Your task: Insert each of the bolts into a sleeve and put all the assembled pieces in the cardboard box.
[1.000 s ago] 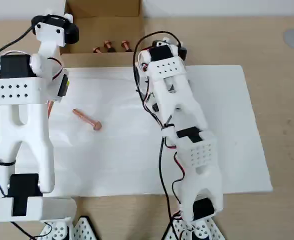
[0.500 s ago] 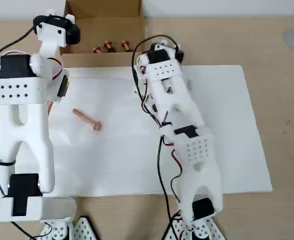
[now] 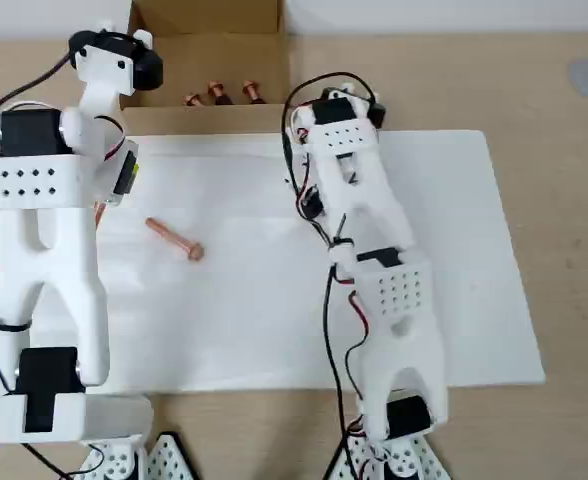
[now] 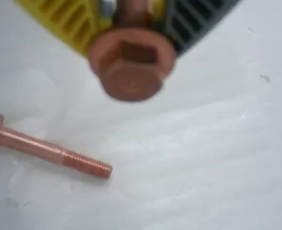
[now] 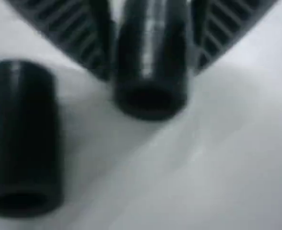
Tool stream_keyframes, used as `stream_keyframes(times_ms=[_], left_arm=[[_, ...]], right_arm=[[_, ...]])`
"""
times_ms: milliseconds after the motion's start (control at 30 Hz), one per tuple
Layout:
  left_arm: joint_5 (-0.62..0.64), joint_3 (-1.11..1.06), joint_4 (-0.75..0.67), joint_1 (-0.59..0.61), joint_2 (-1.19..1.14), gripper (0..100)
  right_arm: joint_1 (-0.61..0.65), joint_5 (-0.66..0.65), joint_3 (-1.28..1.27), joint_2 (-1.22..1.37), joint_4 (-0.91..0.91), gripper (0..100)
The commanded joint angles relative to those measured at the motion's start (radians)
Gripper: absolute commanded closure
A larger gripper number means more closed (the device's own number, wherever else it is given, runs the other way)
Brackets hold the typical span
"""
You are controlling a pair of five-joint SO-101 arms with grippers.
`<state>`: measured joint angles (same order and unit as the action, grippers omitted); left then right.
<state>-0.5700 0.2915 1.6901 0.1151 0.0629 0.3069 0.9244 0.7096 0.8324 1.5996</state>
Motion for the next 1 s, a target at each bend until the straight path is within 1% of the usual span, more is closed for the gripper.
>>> stream_keyframes(times_ms=[0,233,433,533,600,767,900,967], left_arm=[[-0.006,0.008,0.003,-0.011,0.022,99],[-0.006,0.008,0.003,-0.011,0.022,99],[-0.006,0.008,0.003,-0.011,0.022,99],[-0.006,0.008,0.003,-0.011,0.022,99],[-0.006,0.008,0.003,-0.009,0.033,99],[-0.029,-0.002,0.003,-0.006,0.137,99],[-0.055,-0.002,0.003,-0.003,0.199,99],[-0.055,-0.003,0.003,-0.002,0.213,99]], right_arm=[[-0.016,-0.005,0.053,-0.008,-0.002,98.8],[-0.015,-0.031,0.09,-0.013,0.058,98.8],[-0.016,-0.032,0.337,-0.013,0.187,98.8],[-0.018,-0.063,0.466,-0.015,0.189,98.8],[-0.015,-0.074,0.493,-0.031,0.189,98.9],[-0.01,-0.074,0.412,-0.048,0.189,98.9],[-0.001,-0.075,0.236,-0.048,0.189,98.9],[0.007,-0.109,0.147,-0.047,0.187,98.8]])
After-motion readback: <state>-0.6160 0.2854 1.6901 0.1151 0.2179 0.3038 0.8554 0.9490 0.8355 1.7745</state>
